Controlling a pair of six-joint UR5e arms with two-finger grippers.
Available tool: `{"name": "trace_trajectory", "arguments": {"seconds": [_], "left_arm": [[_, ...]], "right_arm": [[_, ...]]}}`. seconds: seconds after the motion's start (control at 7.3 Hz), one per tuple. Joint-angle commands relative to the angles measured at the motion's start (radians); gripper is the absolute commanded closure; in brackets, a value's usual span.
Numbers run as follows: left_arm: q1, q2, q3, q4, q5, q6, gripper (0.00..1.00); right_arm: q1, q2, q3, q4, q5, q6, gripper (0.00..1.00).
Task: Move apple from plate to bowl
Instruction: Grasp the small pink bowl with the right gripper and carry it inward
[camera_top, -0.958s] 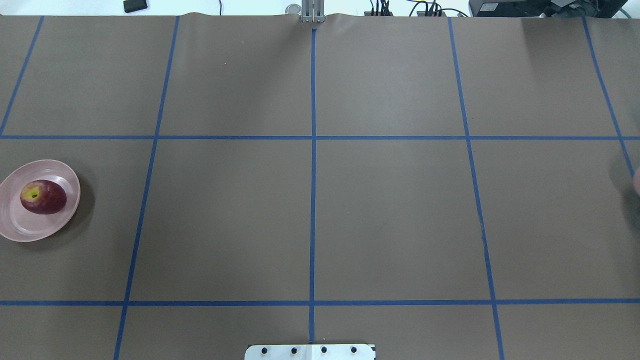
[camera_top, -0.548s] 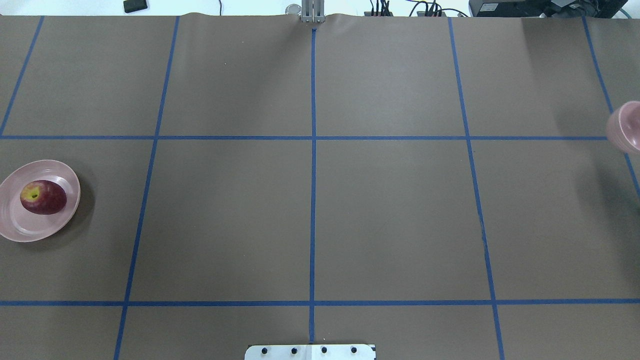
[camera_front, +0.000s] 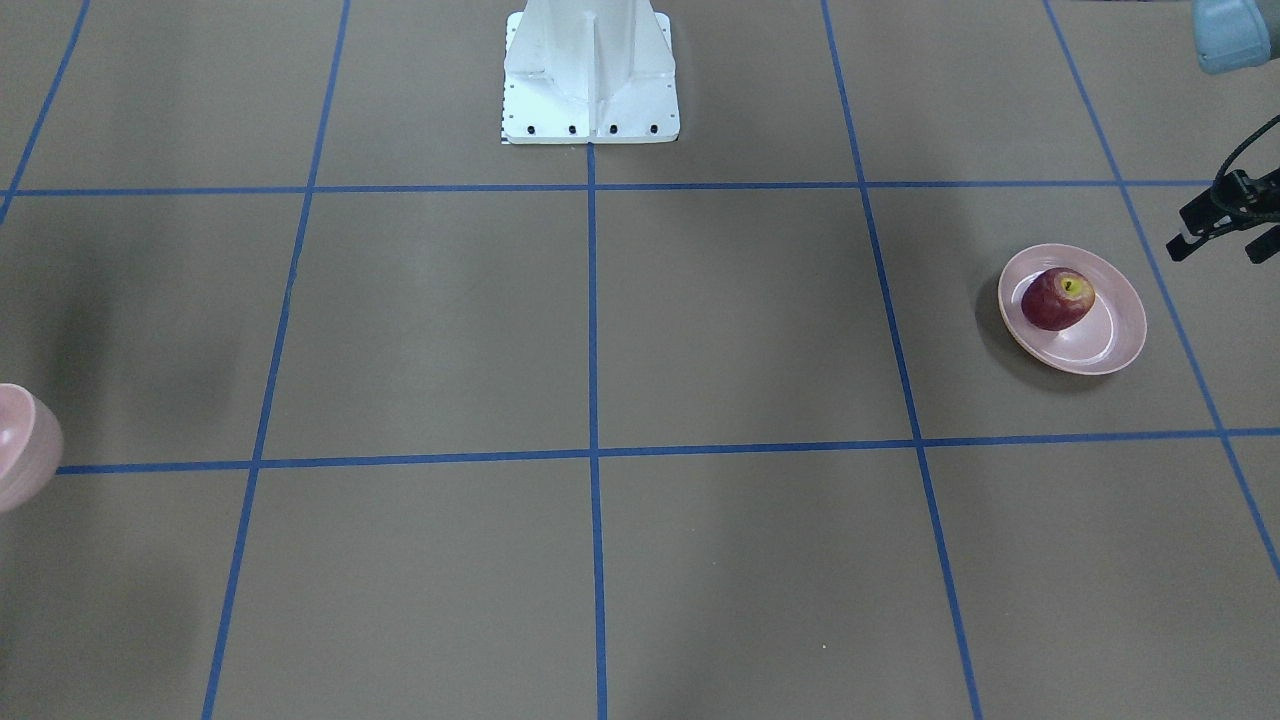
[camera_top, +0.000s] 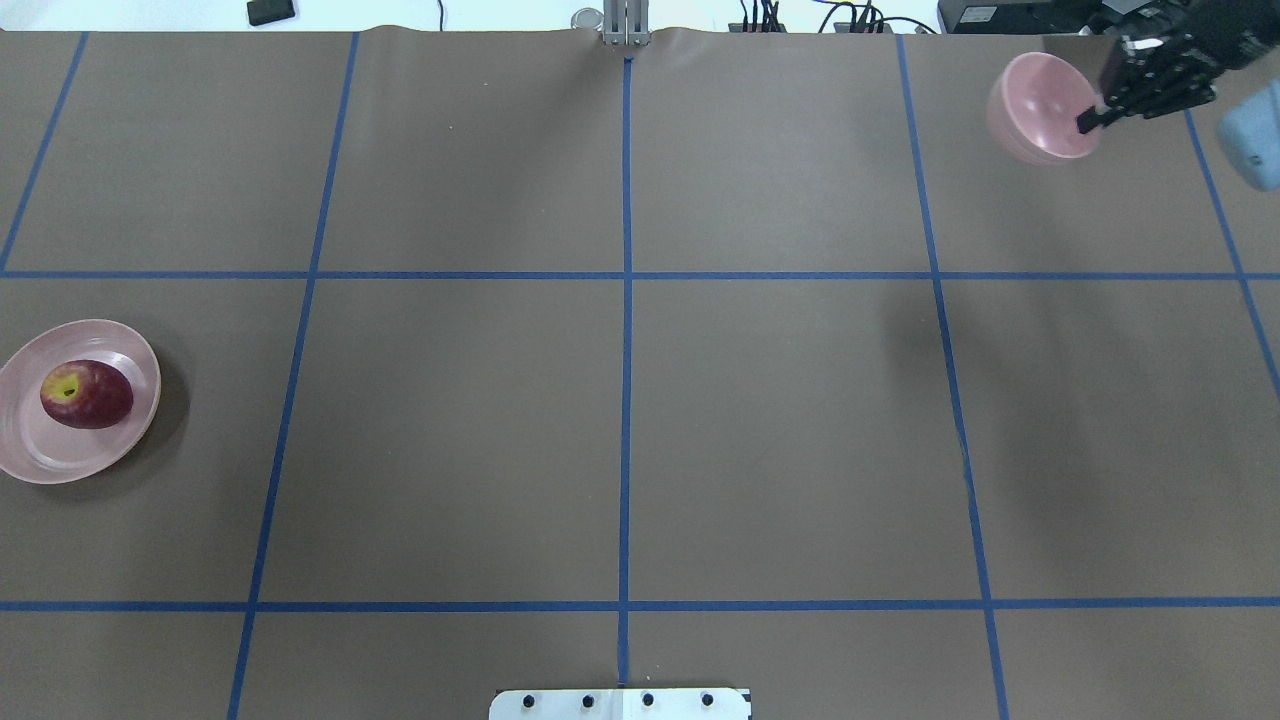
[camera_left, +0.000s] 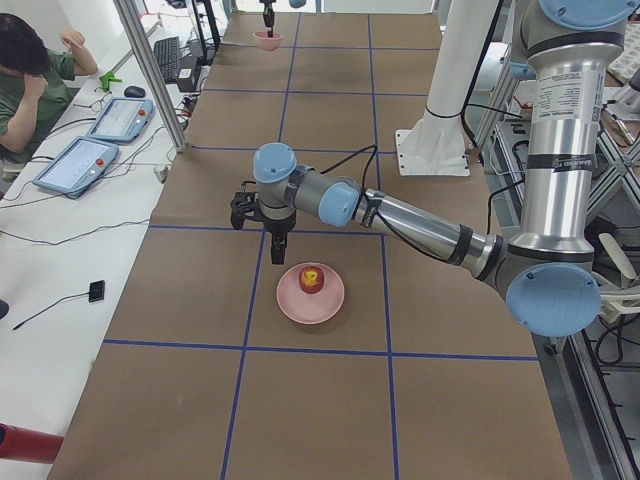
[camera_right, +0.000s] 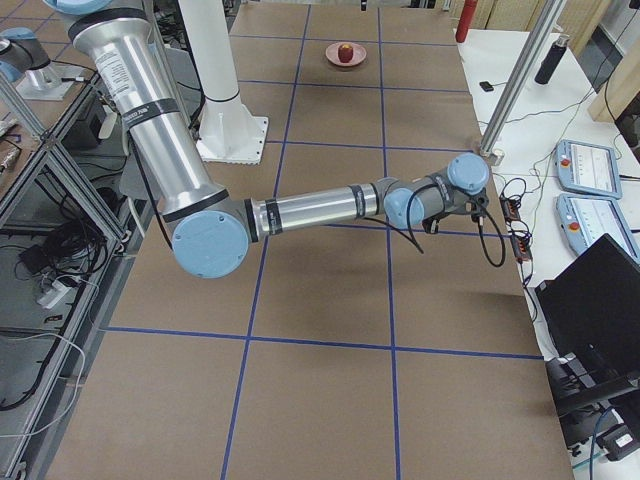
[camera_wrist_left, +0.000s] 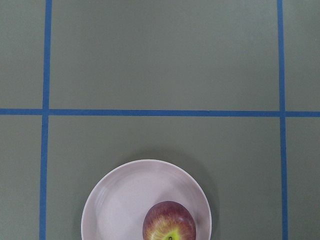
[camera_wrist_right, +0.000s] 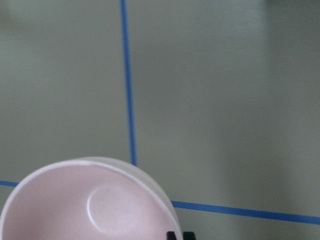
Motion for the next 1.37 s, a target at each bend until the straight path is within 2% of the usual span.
{"name": "trace_trajectory", "arguments": {"seconds": [0.0, 0.27, 0.68, 0.96, 1.23], "left_arm": [[0.000, 0.002, -0.006, 0.001, -0.005, -0.001, 0.02], [0.000, 0.002, -0.006, 0.001, -0.005, -0.001, 0.02], [0.000, 0.004, 0.000, 0.001, -0.003, -0.001, 0.02], [0.000, 0.005, 0.003, 0.001, -0.001, -0.001, 0.02], [-0.001, 0.005, 0.003, 0.003, -0.001, -0.001, 0.02]], "right_arm": [[-0.222, 0.141, 0.057, 0.002, -0.132, 0.284, 1.00], [-0.368, 0.225, 0.039, 0.008, -0.292, 0.329, 1.00], [-0.488, 0.338, -0.076, 0.016, -0.407, 0.355, 1.00], [-0.537, 0.376, -0.132, 0.043, -0.462, 0.363, 1.00], [-0.562, 0.375, -0.162, 0.075, -0.467, 0.365, 1.00]]}}
